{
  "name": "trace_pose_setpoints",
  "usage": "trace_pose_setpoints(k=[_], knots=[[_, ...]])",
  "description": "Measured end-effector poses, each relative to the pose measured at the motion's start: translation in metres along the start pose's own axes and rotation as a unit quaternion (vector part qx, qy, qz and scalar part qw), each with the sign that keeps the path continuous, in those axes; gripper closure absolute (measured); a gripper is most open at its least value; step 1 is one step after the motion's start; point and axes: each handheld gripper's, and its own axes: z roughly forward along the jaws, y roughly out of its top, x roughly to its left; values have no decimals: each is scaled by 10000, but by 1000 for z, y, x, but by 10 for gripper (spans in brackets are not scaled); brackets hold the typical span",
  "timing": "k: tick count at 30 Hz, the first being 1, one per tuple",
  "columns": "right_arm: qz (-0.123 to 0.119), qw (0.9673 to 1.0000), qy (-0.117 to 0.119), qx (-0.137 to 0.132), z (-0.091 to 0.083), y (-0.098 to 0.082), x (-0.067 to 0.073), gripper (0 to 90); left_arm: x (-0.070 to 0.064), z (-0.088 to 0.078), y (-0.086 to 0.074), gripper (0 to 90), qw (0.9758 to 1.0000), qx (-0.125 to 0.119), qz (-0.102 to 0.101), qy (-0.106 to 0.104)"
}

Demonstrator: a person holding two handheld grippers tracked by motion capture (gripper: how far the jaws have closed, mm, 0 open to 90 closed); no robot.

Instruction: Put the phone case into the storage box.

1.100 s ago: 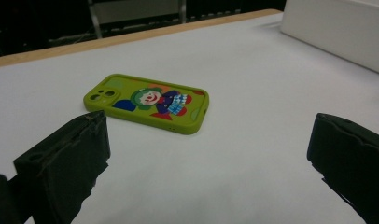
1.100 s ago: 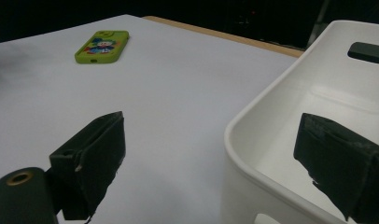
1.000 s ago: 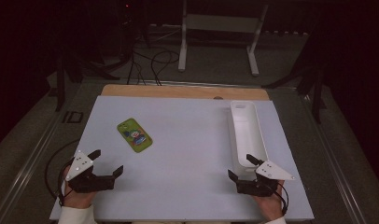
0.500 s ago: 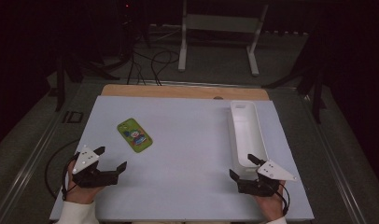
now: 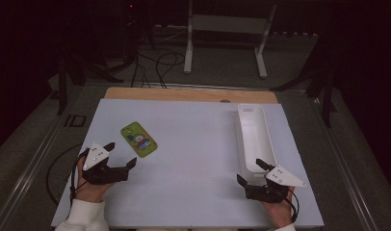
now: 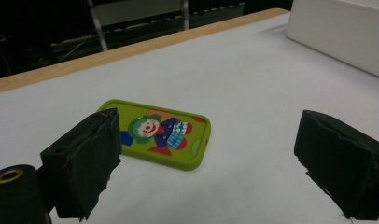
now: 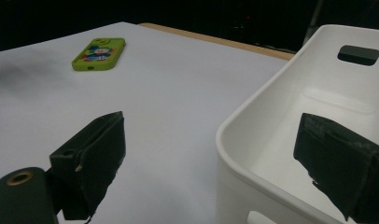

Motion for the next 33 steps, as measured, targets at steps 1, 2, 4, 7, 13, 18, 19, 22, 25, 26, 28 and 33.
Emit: trace_pose_setpoints(k=[1,2,4,7,13,18,19,22,25,26,28,33], knots=[[2,10000,3,-5,0,0,0,89,0,2,1,81,10000,6,18,-7],[-6,10000,7,-5,0,0,0,89,0,3,2,81,10000,23,28,-16],[-7,10000,2,-1,1,0,1,89,-1,6,3,81,10000,43,50,-34],[-20,10000,9,-1,1,0,1,89,0,9,6,81,10000,33,34,-53],[-9,10000,-4,8,1,0,0,89,1,16,10,95,10000,32,25,-63],[-21,10000,0,19,1,0,0,89,2,21,14,102,10000,50,56,-38],[-20,10000,1,18,1,-1,0,89,2,22,14,103,10000,52,55,-42],[-20,10000,-1,21,1,-1,0,89,3,25,16,104,10000,65,47,-26],[-16,10000,-4,18,1,-1,0,89,3,29,17,106,10000,73,49,-13],[-18,10000,-5,19,1,0,0,89,3,30,17,108,10000,69,52,-17],[-23,10000,-10,12,1,0,0,89,3,32,18,111,10000,73,65,-7],[-16,10000,-11,5,0,0,0,89,4,38,21,117,10000,81,56,12]])
